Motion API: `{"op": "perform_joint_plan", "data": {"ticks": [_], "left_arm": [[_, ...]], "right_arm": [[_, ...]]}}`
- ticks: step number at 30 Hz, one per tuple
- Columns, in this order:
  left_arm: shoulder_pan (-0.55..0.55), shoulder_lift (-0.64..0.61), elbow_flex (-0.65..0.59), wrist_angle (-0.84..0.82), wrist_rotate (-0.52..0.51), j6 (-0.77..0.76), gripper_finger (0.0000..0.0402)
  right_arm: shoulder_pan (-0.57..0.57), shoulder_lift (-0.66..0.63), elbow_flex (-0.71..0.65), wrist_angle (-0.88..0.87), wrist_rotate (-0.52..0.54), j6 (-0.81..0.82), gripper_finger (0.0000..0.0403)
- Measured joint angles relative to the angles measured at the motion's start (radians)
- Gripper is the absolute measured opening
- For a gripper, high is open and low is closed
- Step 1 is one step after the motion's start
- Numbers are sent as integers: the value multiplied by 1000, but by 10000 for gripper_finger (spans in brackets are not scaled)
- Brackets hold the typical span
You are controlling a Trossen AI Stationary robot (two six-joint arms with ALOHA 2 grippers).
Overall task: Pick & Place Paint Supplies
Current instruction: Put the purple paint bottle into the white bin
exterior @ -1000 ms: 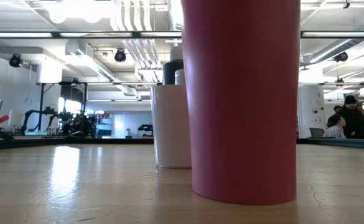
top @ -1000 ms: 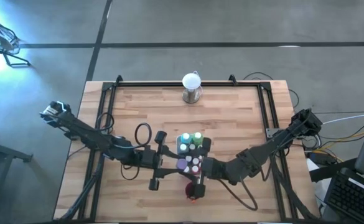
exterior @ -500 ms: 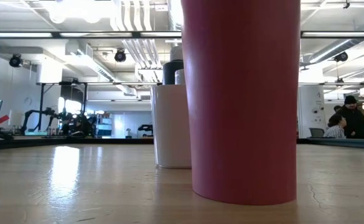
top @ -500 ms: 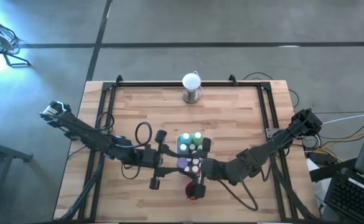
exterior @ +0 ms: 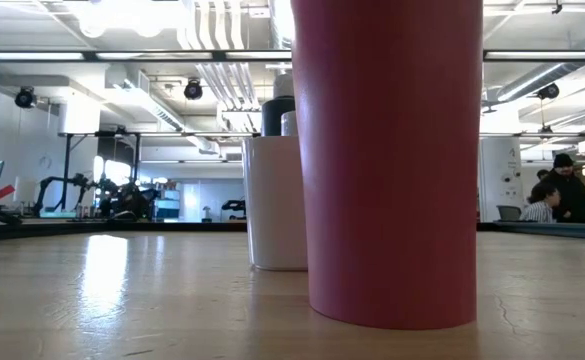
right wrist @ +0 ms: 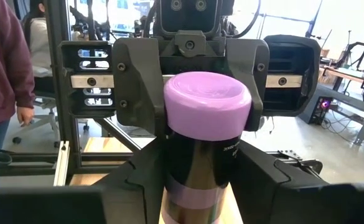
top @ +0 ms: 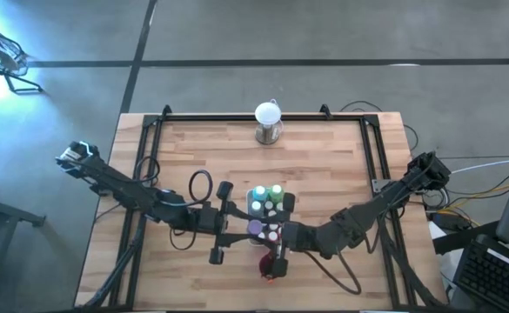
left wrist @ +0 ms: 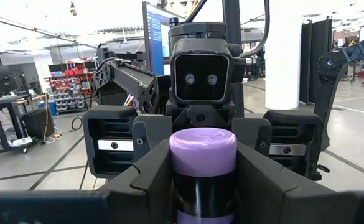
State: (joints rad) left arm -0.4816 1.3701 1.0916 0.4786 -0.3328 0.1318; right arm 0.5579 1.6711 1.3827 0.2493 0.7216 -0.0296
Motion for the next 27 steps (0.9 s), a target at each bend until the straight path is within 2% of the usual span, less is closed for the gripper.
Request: {"op": "perform_joint_plan", "data": {"ticks": [7,18,27], "left_arm": [[0,0,0,0,1,-1,158],[0,0,0,0,2,-2,158],[0,0,0,0,2,-11,158]], "right_arm": [[0,0,1,0,0,0,160],[0,0,1,0,0,0,141],[0,0,1,0,1,0,152]]}}
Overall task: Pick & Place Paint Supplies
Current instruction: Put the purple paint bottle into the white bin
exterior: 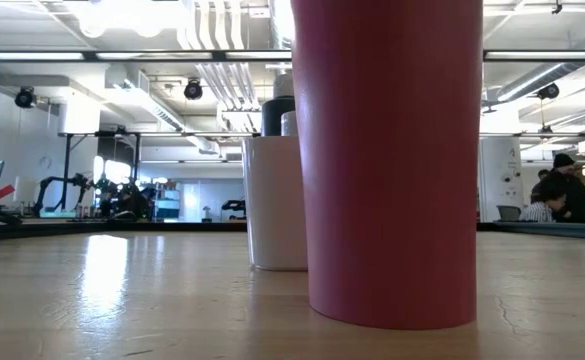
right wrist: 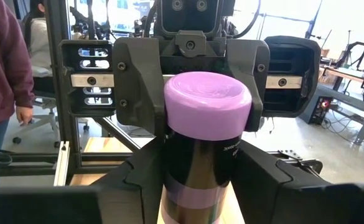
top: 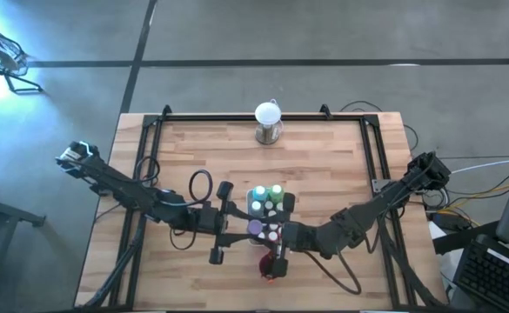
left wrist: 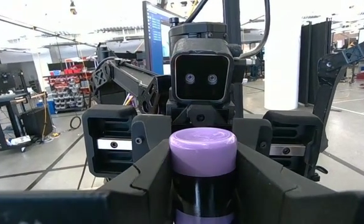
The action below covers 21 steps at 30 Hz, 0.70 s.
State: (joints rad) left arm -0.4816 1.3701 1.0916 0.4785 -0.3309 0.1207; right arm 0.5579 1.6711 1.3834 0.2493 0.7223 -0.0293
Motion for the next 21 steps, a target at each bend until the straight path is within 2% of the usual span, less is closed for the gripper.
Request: {"op": "perform_joint_plan", "data": {"ticks": [6,15,21], "left_arm": [[0,0,0,-1,4,-3,168],[-1,0,0,-8,26,-10,274],[-1,-36,0,-58,17,23,299]], "right_arm": [[0,0,0,-2,0,-1,140],[-1,0,0,-8,7,-1,150],[-1,0,0,-11,6,-1,144]]}}
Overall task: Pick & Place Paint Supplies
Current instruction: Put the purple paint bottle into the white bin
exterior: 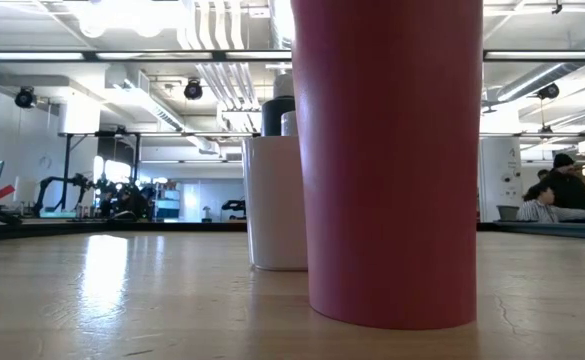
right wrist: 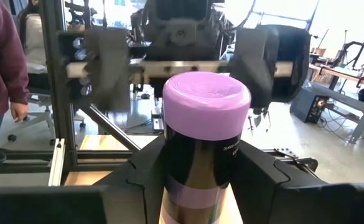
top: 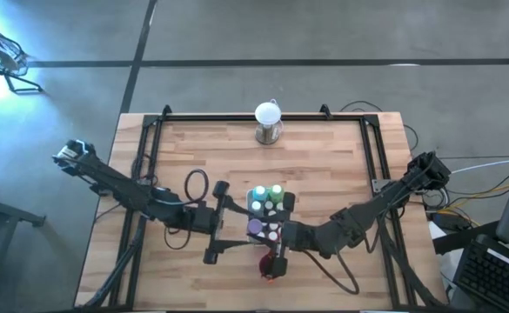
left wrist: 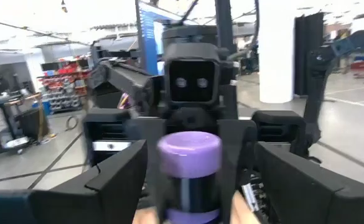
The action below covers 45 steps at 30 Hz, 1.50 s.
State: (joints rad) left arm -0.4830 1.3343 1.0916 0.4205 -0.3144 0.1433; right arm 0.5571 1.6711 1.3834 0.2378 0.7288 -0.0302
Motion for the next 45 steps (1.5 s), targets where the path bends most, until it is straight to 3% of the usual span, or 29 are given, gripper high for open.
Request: {"op": "perform_joint_plan", "data": {"ticks": [5,13,27,33,39,45], "left_arm": [[0,-97,0,-154,-68,-43,296],[1,-181,-20,-303,-145,-323,296],[7,-181,-116,-306,-145,-706,296],[44,-181,-145,-306,-44,-885,296],[83,-179,-159,-310,48,-1003,296],[95,-179,-162,-317,98,-1039,296]], "right_arm": [[1,0,0,-5,-1,0,138],[5,0,0,-21,-9,-93,148],[76,0,1,-64,-30,-520,147],[87,12,2,-59,-25,-703,147],[88,123,70,-64,82,-925,143],[93,306,239,-52,402,-1197,151]]}}
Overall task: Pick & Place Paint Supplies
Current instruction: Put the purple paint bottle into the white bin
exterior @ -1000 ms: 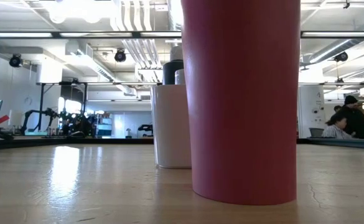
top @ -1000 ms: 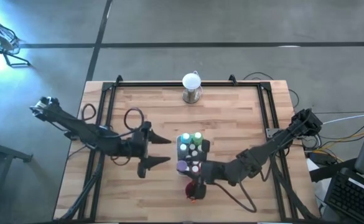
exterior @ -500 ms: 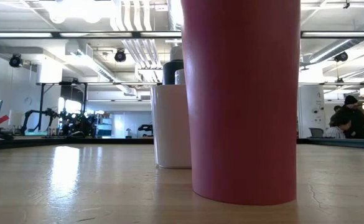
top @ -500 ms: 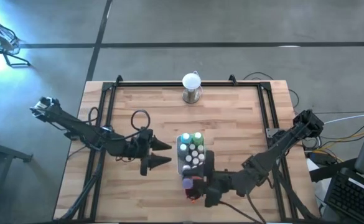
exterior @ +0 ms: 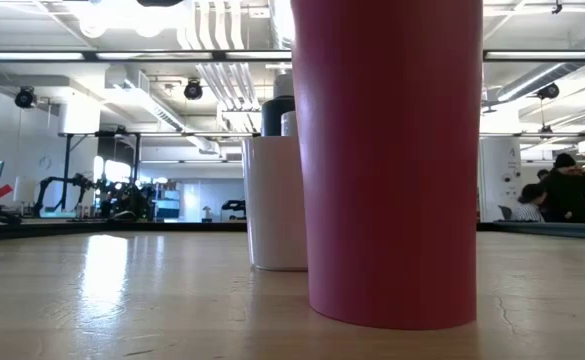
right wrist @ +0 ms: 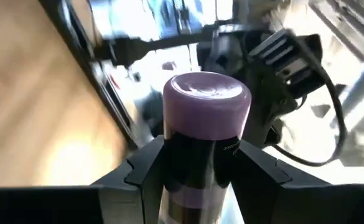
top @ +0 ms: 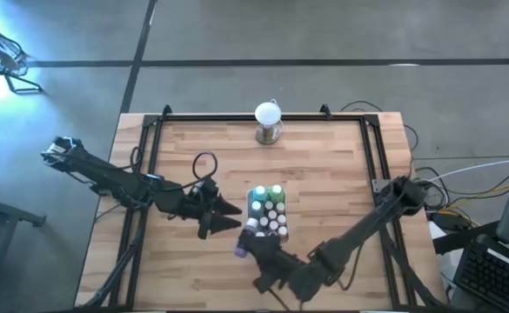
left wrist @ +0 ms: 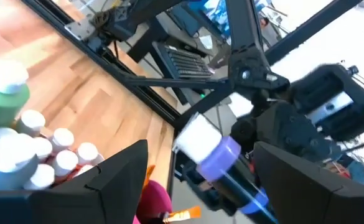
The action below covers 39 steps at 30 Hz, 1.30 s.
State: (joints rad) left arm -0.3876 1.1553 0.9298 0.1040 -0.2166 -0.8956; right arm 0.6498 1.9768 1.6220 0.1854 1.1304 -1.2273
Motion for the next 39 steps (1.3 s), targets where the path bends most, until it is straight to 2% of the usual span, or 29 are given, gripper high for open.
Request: {"op": "perform_joint_plan", "data": {"ticks": [2,6,9,15,21,28,39], "left_arm": [[2,0,0,-9,18,-14,296],[18,0,0,-25,62,-53,296],[35,0,0,-37,154,-96,296],[66,0,0,-66,331,-151,296],[69,0,0,-78,371,-162,296],[68,5,0,-74,386,-173,296],[59,85,0,51,456,-170,296]], "right_arm": [[-1,54,59,2,48,-80,151],[-1,155,163,0,62,-229,143],[1,222,233,-5,75,-335,138],[0,303,344,-2,104,-447,142],[8,324,372,-9,108,-466,153],[8,324,366,-16,103,-470,139],[5,324,366,-18,96,-461,151]]}}
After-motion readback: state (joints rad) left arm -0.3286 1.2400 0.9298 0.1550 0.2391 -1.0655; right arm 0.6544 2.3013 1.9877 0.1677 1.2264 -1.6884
